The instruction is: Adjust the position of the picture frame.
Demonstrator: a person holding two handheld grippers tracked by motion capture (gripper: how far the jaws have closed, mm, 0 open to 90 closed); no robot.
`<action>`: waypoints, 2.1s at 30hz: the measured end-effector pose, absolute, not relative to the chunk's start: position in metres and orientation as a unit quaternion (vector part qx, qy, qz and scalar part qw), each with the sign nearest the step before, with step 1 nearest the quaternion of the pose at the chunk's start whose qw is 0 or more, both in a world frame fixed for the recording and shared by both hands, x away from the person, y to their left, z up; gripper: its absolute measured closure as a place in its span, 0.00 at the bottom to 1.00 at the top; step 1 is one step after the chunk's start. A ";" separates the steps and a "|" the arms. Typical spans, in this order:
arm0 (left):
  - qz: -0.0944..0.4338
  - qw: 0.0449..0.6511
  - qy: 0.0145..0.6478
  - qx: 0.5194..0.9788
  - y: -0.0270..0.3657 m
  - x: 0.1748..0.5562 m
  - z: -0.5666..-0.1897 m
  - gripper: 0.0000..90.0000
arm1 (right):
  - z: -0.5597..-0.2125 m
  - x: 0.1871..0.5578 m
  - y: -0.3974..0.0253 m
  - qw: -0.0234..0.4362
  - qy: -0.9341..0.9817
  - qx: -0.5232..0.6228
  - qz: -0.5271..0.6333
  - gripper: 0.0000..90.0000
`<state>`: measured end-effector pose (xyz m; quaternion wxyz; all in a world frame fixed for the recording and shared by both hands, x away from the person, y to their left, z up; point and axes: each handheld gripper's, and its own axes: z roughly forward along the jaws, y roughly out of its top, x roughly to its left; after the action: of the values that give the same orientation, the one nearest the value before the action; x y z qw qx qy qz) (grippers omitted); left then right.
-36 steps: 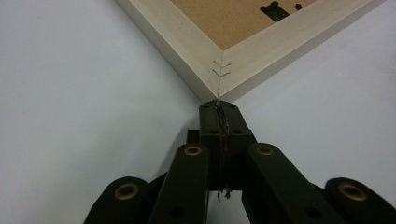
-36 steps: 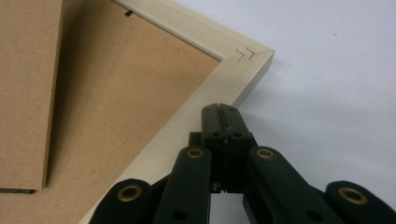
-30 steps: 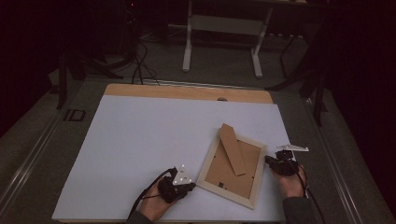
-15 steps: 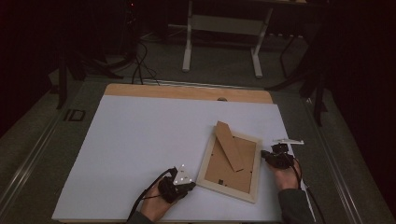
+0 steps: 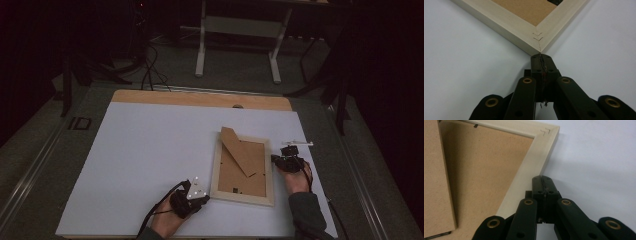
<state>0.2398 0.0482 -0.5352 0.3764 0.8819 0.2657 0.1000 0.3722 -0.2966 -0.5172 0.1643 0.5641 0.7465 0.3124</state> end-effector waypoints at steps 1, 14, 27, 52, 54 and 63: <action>0.100 0.376 0.266 0.882 0.048 0.240 -0.535 1.00 | -0.518 0.373 -0.296 0.163 0.747 0.562 0.314 1.00; 0.095 0.380 0.267 0.880 0.046 0.238 -0.536 1.00 | -0.521 0.384 -0.266 0.152 0.766 0.545 0.305 1.00; 0.094 0.381 0.264 0.881 0.039 0.234 -0.536 1.00 | -0.519 0.387 -0.247 0.157 0.787 0.523 0.287 1.00; 0.072 0.392 0.240 0.885 0.026 0.225 -0.537 1.00 | -0.516 0.398 -0.226 0.151 0.794 0.504 0.305 1.00; 0.069 0.392 0.242 0.885 0.026 0.225 -0.537 1.00 | -0.517 0.399 -0.226 0.148 0.794 0.500 0.312 1.00; 0.071 0.394 0.239 0.884 0.030 0.224 -0.531 1.00 | -0.511 0.397 -0.228 0.148 0.797 0.487 0.324 1.00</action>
<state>0.2239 0.0301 -0.5305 0.3945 0.8845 0.2390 0.0707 0.3968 -0.2279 -0.5112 0.1476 0.4871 0.7975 0.3240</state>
